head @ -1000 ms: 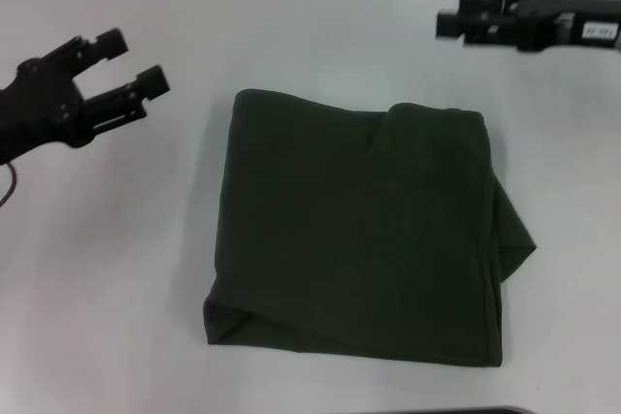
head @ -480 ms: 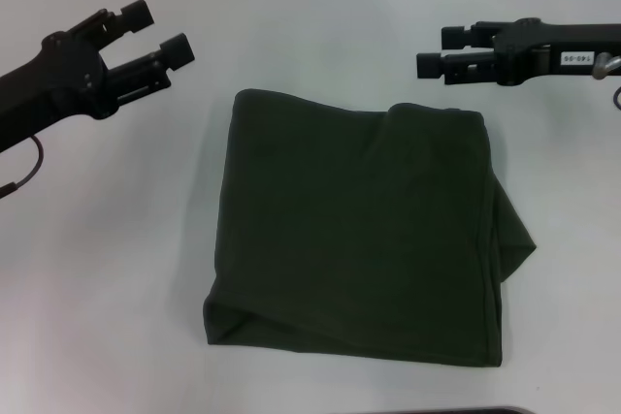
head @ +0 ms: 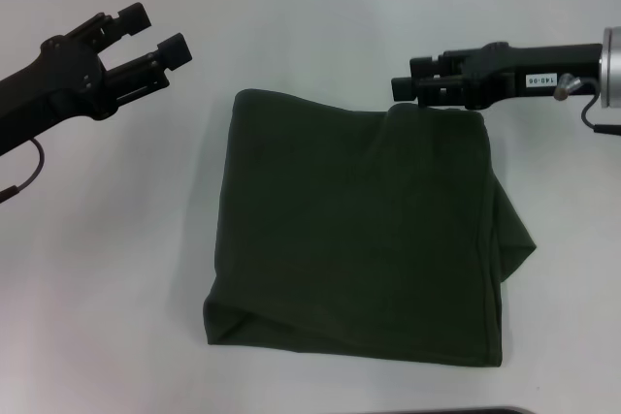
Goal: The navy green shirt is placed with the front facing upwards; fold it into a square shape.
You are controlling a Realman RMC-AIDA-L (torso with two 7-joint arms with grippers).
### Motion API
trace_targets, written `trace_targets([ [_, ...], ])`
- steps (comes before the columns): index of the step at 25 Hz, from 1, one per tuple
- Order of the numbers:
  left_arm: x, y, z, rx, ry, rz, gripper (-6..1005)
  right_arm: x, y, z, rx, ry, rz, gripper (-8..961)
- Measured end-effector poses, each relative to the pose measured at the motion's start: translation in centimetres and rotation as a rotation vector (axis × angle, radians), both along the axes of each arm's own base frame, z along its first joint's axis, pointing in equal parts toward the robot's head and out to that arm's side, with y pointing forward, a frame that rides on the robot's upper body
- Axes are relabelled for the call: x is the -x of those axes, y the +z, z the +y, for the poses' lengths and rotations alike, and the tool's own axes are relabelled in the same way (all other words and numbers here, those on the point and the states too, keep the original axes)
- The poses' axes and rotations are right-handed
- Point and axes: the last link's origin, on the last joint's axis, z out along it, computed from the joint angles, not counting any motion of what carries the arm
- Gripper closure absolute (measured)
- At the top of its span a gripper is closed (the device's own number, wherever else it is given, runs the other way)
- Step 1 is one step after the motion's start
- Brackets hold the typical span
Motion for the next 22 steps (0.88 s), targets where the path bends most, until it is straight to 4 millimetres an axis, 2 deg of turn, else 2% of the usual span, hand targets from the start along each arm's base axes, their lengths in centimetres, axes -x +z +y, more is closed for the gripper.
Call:
trace_targets([
  [8,0.0,-0.2,-0.1,0.001,-0.002,-0.002,117,-1.0,-1.8,-0.8,0.045,-0.029,-0.058,537],
  [18,0.0,-0.3,-0.1,0.002,-0.003,-0.002,118,-2.1,-2.9,-1.3,0.076,-0.054,-0.125,745],
  [22,0.0,-0.3,0.0,-0.001,-0.001,-0.001,118,-3.0,-2.8,-1.9,0.092,-0.079,-0.143,880],
])
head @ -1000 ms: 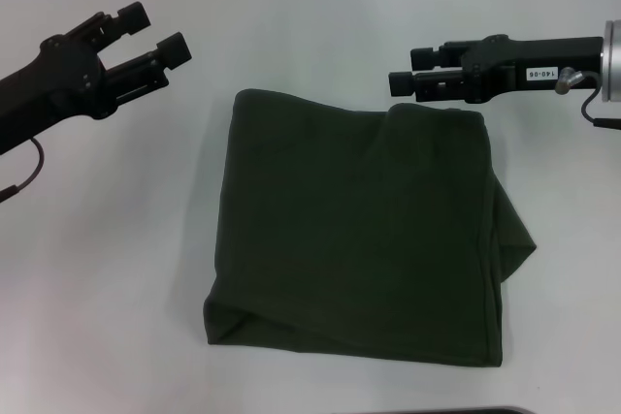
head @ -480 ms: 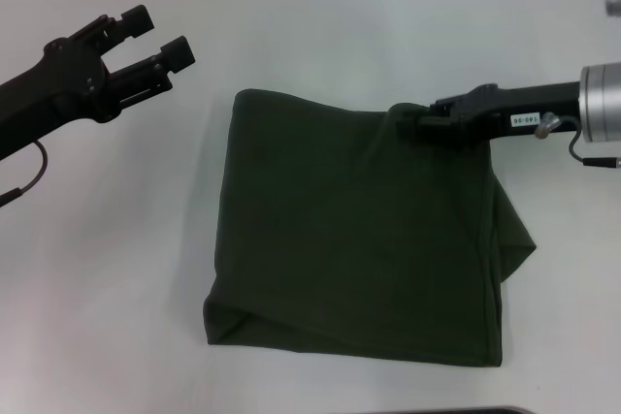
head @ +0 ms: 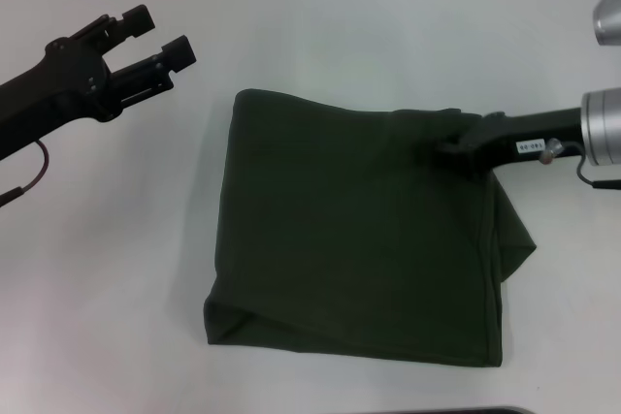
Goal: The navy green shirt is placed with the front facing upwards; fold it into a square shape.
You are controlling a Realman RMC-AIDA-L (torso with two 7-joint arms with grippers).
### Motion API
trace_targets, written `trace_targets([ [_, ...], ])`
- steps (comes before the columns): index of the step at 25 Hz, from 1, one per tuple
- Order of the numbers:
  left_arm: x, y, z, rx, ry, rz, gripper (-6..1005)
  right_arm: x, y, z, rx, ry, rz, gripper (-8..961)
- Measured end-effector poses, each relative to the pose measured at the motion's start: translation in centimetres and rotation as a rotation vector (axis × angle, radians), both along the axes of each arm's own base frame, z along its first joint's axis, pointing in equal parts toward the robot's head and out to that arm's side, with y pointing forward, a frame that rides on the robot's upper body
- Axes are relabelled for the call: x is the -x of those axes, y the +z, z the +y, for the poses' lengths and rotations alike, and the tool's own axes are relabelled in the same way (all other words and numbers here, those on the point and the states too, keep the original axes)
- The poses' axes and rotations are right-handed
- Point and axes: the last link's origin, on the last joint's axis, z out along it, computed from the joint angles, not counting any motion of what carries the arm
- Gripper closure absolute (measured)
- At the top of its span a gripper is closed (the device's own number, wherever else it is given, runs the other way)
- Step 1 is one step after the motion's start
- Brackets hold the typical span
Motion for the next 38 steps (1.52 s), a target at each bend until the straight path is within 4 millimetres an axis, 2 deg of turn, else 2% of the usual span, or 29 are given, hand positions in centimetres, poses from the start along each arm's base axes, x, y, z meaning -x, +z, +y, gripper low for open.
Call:
trace_targets([
  [2,0.0,0.0,0.1,-0.002,0.002,0.003,118,-0.4,0.1,-0.3,0.010,-0.016,-0.014,947],
  [12,-0.1,0.0,0.3,-0.005,0.003,0.006,119,-1.3,0.6,-1.2,0.039,-0.021,-0.030,910],
  [18,-0.1,0.0,0.4,-0.006,0.003,0.008,118,-0.6,2.9,-1.2,-0.040,0.054,0.053,888],
  [23,-0.2,0.0,0.5,-0.005,0.003,0.007,117,-0.4,5.1,-0.3,-0.182,0.068,0.115,870],
  [27,-0.2,0.2,0.3,0.001,-0.006,0.003,116,0.1,5.4,0.1,-0.176,0.093,0.121,855],
  [32,-0.1,0.4,-0.3,0.017,-0.032,0.010,116,0.8,5.2,-0.7,-0.124,0.181,0.136,837],
  [35,-0.2,0.6,-0.9,0.041,-0.063,0.026,116,1.3,5.3,-1.6,-0.082,0.253,0.160,620],
  [38,-0.2,0.6,-1.6,0.065,-0.093,0.035,116,1.7,5.2,-2.6,-0.038,0.312,0.191,468],
])
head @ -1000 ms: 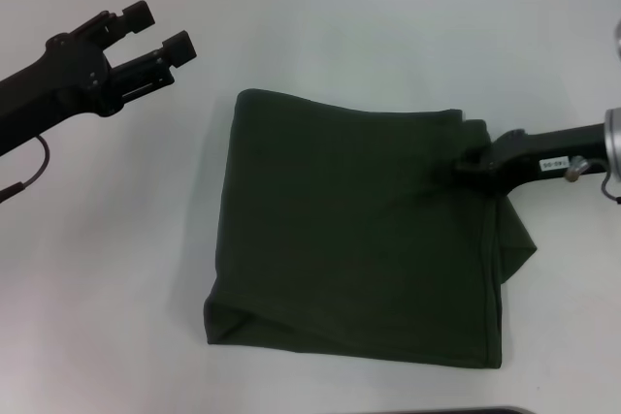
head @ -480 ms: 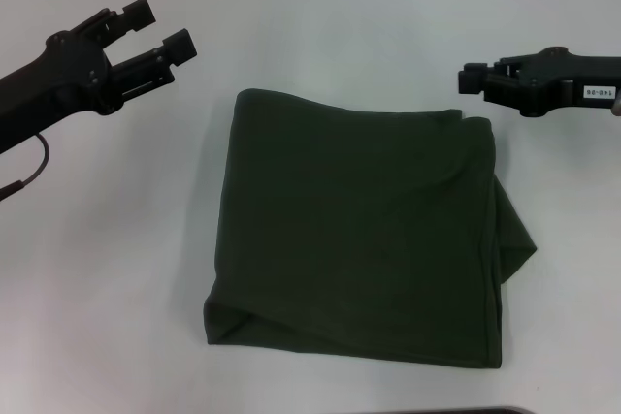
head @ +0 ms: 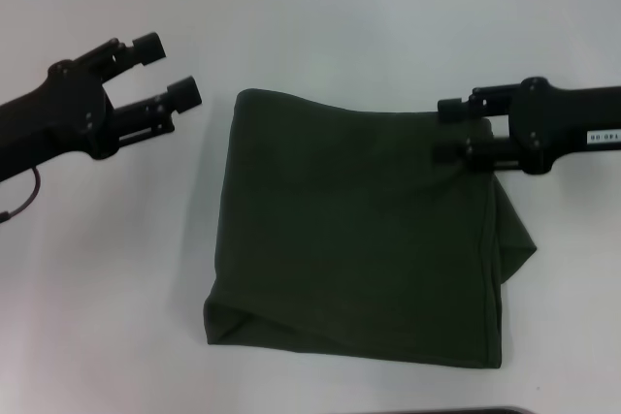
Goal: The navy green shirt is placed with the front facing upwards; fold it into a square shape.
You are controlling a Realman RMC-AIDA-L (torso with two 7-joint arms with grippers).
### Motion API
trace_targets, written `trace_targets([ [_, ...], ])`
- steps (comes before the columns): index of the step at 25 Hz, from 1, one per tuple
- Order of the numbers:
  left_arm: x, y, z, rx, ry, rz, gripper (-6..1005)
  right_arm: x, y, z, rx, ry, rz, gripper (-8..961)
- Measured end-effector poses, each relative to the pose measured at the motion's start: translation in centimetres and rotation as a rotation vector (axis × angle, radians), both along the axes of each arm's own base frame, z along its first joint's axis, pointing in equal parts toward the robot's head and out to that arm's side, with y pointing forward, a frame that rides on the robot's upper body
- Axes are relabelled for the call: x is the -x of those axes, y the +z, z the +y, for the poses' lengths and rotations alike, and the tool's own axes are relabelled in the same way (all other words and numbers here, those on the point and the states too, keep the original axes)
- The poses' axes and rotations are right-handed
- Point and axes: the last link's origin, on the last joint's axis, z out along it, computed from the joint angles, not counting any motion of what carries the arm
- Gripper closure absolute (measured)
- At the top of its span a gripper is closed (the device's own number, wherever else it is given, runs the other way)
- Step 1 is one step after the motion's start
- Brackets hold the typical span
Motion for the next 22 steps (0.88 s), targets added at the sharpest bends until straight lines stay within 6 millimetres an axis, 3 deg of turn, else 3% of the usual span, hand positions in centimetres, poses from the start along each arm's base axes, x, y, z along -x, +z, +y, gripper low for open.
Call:
trace_targets([
  [2,-0.1,0.0,-0.5,0.017,-0.017,-0.004,116,0.2,-0.2,-0.4,0.022,0.017,0.010,366],
  [13,0.4,0.0,-1.7,0.072,-0.012,-0.014,115,0.9,-2.3,-1.1,0.069,0.030,0.018,132],
  [22,0.4,0.1,-1.7,0.084,-0.010,-0.014,115,0.7,-2.2,-1.2,0.069,0.022,0.013,114],
])
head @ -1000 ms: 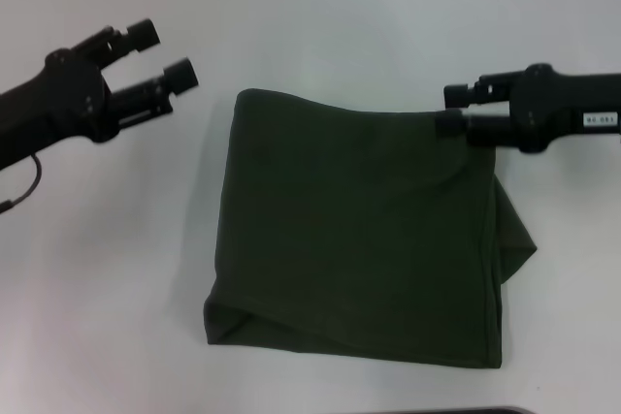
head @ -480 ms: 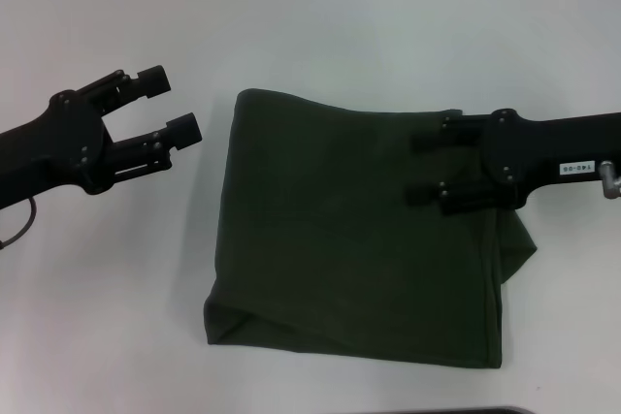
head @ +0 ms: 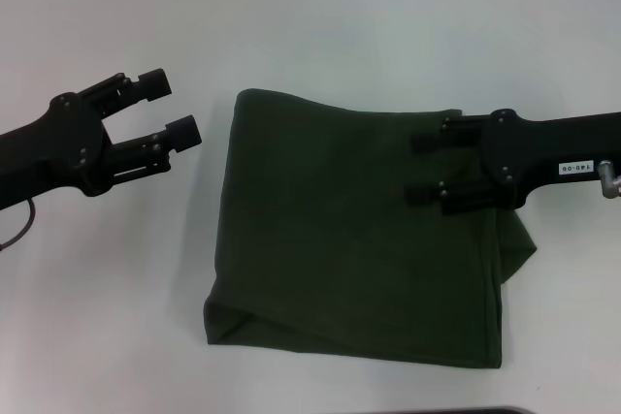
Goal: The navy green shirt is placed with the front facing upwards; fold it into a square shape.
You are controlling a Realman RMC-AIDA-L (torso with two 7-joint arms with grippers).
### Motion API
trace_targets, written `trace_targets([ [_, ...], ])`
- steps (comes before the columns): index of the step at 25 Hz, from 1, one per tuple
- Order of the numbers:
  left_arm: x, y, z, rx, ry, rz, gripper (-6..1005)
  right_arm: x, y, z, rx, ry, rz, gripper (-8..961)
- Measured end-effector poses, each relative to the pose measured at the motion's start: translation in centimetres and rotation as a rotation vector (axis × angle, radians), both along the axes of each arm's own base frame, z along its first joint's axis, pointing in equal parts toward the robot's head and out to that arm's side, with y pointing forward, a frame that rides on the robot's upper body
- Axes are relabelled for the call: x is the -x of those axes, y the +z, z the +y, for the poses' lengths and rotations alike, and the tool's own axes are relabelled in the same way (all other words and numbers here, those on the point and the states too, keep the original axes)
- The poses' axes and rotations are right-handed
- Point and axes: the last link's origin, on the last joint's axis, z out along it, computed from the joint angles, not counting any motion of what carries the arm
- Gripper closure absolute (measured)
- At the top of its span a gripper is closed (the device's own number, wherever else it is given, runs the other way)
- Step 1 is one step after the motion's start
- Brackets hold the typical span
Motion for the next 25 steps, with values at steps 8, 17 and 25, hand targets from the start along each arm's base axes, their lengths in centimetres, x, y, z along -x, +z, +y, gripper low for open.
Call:
trace_targets([
  [8,-0.10,0.00,0.09,0.003,-0.003,0.000,115,-0.16,0.22,0.03,-0.002,-0.005,-0.004,120],
  [17,-0.21,0.17,0.32,0.007,-0.003,-0.001,116,-0.23,0.36,0.05,-0.006,-0.006,-0.006,119],
  [25,-0.16,0.26,0.31,0.003,0.001,-0.004,115,-0.21,0.38,0.04,-0.005,-0.004,-0.006,119],
])
